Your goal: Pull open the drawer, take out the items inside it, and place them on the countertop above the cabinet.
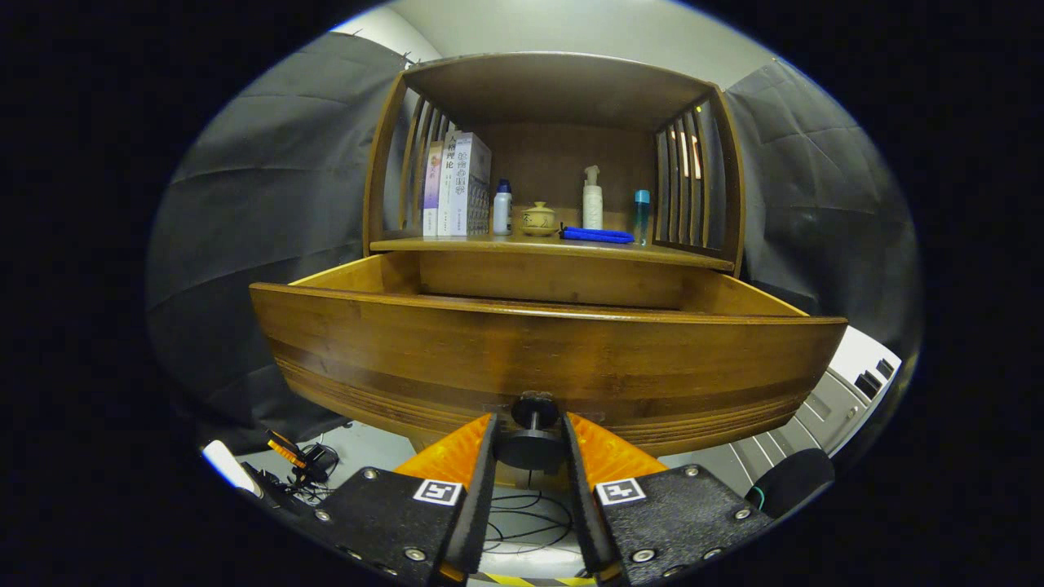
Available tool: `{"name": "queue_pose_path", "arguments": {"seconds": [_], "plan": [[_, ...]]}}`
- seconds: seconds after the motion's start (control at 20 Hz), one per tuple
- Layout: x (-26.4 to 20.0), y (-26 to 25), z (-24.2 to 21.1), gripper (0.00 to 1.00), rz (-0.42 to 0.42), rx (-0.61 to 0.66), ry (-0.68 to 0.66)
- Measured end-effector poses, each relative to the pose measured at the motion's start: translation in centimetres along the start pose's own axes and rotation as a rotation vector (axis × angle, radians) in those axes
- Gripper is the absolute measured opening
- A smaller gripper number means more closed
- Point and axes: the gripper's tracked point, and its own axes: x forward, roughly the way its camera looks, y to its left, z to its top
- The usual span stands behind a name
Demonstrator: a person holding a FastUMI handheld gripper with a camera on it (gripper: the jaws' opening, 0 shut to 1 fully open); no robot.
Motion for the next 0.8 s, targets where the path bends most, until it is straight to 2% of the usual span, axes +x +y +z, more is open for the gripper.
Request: {"name": "queue_pose_path", "arguments": {"seconds": [0.05, 0.25, 0.6, 0.8], "plan": [[-0.5, 0.0, 1.0, 0.48, -0.003, -0.014, -0.023], [-2.2, 0.9, 5.5, 0.95, 0.017, -0.035, -0.097], [-1.8, 0.9, 13.0, 0.95, 0.028, 0.0, -0.097], [0.3, -0.8, 16.3, 0.95, -0.032, -0.021, -0.062]]}}
